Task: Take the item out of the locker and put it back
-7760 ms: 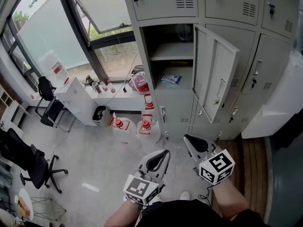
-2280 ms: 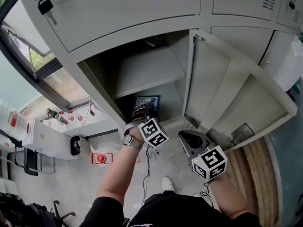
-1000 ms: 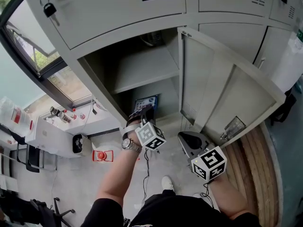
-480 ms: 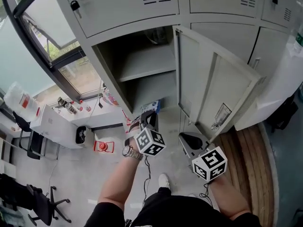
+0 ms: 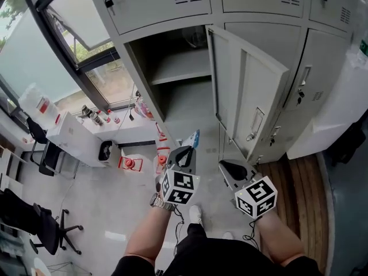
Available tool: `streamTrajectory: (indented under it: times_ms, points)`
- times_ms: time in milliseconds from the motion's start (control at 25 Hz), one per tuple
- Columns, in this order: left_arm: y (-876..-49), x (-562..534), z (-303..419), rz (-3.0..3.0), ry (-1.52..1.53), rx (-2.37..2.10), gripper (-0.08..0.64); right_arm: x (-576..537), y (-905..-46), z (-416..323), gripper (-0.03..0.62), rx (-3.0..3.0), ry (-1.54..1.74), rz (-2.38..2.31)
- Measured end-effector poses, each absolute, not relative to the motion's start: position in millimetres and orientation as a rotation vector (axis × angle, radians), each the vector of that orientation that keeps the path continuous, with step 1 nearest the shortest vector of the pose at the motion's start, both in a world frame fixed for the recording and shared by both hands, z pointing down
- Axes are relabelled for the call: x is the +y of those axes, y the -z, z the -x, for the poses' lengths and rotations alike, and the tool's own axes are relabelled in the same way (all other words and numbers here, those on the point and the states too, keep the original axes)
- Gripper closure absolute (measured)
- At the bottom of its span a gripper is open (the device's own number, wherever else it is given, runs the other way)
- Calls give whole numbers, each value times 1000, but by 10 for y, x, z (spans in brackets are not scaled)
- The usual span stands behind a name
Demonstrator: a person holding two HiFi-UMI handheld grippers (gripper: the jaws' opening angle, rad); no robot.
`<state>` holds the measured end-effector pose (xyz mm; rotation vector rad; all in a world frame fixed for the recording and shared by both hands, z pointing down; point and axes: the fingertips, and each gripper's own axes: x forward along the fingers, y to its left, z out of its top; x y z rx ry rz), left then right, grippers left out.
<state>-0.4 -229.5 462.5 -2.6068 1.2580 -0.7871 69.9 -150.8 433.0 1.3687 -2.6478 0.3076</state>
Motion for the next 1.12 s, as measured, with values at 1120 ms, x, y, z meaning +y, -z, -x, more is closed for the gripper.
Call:
streamTrajectory:
  times_ms: [1120]
  points:
    - [-4559,-651,886,2776,572,1510,537,-794,-4499,133,540,-2725,-359,-1137]
